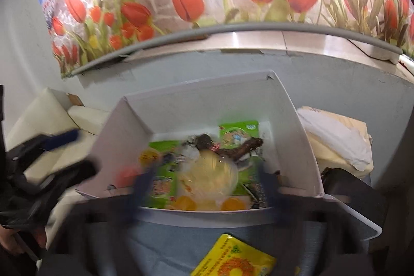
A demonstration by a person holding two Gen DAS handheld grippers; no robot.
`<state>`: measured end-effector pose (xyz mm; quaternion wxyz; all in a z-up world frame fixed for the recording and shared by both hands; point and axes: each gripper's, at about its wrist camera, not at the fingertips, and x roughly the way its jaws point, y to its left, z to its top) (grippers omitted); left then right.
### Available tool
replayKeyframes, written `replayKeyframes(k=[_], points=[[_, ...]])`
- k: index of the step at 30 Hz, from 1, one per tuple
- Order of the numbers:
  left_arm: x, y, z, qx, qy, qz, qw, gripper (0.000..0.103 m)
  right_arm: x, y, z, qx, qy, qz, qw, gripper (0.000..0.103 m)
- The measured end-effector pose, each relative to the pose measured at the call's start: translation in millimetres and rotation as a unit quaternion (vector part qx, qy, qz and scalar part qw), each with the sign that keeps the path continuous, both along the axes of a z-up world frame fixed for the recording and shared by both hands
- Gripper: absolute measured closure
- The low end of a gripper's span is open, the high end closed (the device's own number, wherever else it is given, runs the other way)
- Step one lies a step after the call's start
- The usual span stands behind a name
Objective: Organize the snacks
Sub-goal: 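Carry both jelly cups into the white box and release them, then grasp the yellow snack bag with the right tool while the left grasps the small yellow packet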
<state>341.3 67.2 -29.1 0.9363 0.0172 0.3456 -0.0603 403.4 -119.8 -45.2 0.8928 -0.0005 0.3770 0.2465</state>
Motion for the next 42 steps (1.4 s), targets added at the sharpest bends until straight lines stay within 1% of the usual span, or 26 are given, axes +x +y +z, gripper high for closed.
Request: replayKeyframes(k=[2,4,7,9,11,12,13,15,16,18,22,24,25,28,31,35,37,40,42], points=[[-3.4,-1.9,-4.3,0.015,0.004,-0.003,0.9999,0.000,-1.2,-6.3,1.0,-0.001,-0.005,-0.004,1.000,0.000],[-6.2,-1.8,-8.0,0.010,0.010,-0.009,0.9999,0.000,-2.0,-14.6,3.5,0.000,-0.010,-0.010,1.000,0.000],[-11.0,-3.2,-10.3,0.006,0.013,-0.009,0.9999,0.000,-3.2,-25.0,7.1,0.012,0.000,-0.010,1.000,0.000],[-14.9,-4.1,-10.7,-0.001,0.018,-0.012,0.9998,0.000,-10.3,-34.3,11.0,0.032,0.000,-0.004,0.999,0.000],[-23.9,-5.5,-9.1,-0.010,0.021,-0.014,0.9996,0.000,-25.8,-46.2,14.8,0.056,0.005,0.010,0.998,0.000],[-29.5,-6.6,-7.7,-0.017,0.026,-0.016,0.9994,0.000,-34.6,-50.4,16.7,0.061,0.000,0.018,0.998,0.000],[-38.0,-8.6,-5.2,-0.026,0.026,-0.020,0.9991,0.000,-45.5,-55.9,18.1,0.063,-0.009,0.028,0.998,0.000],[-60.8,-14.7,-0.4,-0.045,0.019,-0.034,0.9982,0.000,-69.6,-67.3,17.6,0.051,-0.024,0.048,0.997,0.000],[-70.3,-18.9,0.2,-0.046,0.018,-0.039,0.9980,0.000,-80.7,-73.5,14.9,0.047,-0.027,0.053,0.997,0.000],[-95.9,-30.0,-2.8,-0.050,0.011,-0.050,0.9975,0.000,-102.9,-88.3,2.5,0.039,-0.016,0.065,0.997,0.000],[-135.7,-51.9,-18.9,-0.079,0.018,-0.066,0.9945,0.000,-141.0,-105.2,-34.4,-0.007,0.004,0.053,0.999,0.000],[-151.5,-63.6,-29.4,-0.089,0.026,-0.072,0.9930,0.000,-150.5,-109.2,-51.4,-0.014,0.019,0.043,0.999,0.000],[-159.6,-71.2,-36.1,-0.094,0.031,-0.077,0.9921,0.000,-153.9,-111.1,-60.2,-0.008,0.031,0.039,0.999,0.000],[-175.7,-88.3,-51.4,-0.098,0.046,-0.092,0.9898,0.000,-154.6,-114.0,-78.6,0.017,0.056,0.031,0.998,0.000],[-184.7,-97.5,-60.6,-0.095,0.056,-0.099,0.9890,0.000,-141.8,-111.8,-87.9,0.036,0.071,0.019,0.997,0.000],[-188.1,-97.4,-63.3,-0.097,0.058,-0.099,0.9887,0.000,-114.0,-104.0,-98.4,0.044,0.083,-0.008,0.996,0.000],[-186.7,-94.1,-64.2,-0.100,0.061,-0.095,0.9886,0.000,-102.8,-97.0,-101.7,0.043,0.087,-0.012,0.995,0.000],[-185.6,-89.7,-67.1,-0.109,0.063,-0.092,0.9878,0.000,-83.8,-85.9,-110.9,0.032,0.108,-0.026,0.993,0.000],[-184.4,-87.3,-69.7,-0.111,0.067,-0.090,0.9875,0.000,-77.3,-82.0,-113.5,0.039,0.108,-0.022,0.993,0.000]])
